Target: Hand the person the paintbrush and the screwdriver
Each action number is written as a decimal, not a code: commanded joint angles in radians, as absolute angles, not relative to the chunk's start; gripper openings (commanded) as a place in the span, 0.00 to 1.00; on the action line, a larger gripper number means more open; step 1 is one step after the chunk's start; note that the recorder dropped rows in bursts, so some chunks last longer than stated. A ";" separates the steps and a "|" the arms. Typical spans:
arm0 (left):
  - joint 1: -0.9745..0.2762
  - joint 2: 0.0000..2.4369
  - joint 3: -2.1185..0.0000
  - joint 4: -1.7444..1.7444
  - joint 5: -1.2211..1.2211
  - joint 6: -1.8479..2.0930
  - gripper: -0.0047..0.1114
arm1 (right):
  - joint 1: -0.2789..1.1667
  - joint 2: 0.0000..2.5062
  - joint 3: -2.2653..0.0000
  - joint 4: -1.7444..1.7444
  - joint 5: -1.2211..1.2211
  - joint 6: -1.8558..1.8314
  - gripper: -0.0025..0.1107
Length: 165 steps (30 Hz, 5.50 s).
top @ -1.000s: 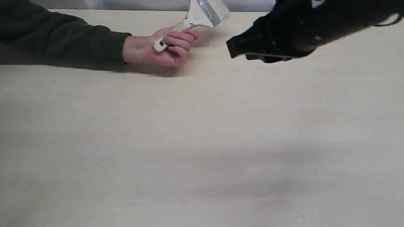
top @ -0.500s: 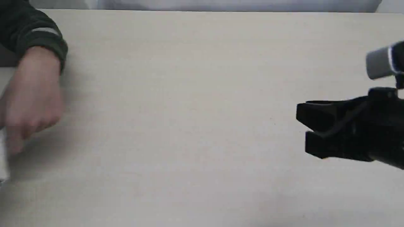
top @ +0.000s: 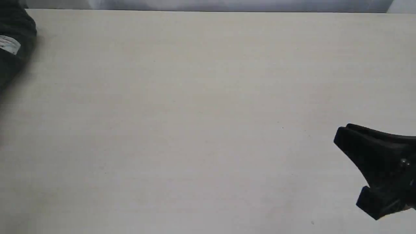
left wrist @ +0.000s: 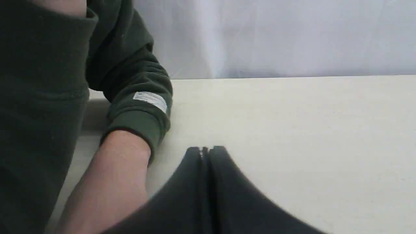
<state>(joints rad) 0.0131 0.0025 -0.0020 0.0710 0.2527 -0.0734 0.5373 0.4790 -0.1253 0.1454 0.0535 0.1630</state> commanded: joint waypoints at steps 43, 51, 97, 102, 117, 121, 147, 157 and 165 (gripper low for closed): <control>0.011 0.000 0.000 0.070 0.249 -0.075 0.04 | 0.537 0.000 0.000 0.191 0.085 -0.084 0.12; 0.011 0.000 0.000 0.070 0.249 -0.075 0.04 | 0.537 0.000 0.000 0.190 0.085 -0.082 0.12; 0.011 0.000 0.000 0.071 0.248 -0.075 0.04 | -0.061 0.000 0.000 0.037 0.329 -0.053 0.12; 0.011 0.000 0.000 0.071 0.248 -0.075 0.04 | -0.061 0.000 0.000 0.035 0.330 -0.042 0.12; 0.011 0.000 0.000 0.068 0.252 -0.075 0.04 | -0.061 0.000 0.000 0.033 0.335 -0.042 0.12; 0.011 0.000 0.000 0.068 0.252 -0.075 0.04 | -0.061 0.000 0.000 0.033 0.335 -0.042 0.12; 0.011 0.000 0.000 0.070 0.250 -0.075 0.04 | -0.061 0.000 0.000 0.014 0.334 -0.040 0.12; 0.011 0.000 0.000 0.070 0.250 -0.075 0.04 | -0.061 0.000 0.000 0.011 0.334 -0.037 0.12; 0.011 0.000 0.000 0.070 0.250 -0.075 0.04 | -0.061 0.000 0.000 -0.065 0.334 0.020 0.12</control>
<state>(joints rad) 0.0131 0.0025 -0.0020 0.0710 0.2527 -0.0734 -0.0548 0.0064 -0.0029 -0.0395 0.3314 0.0000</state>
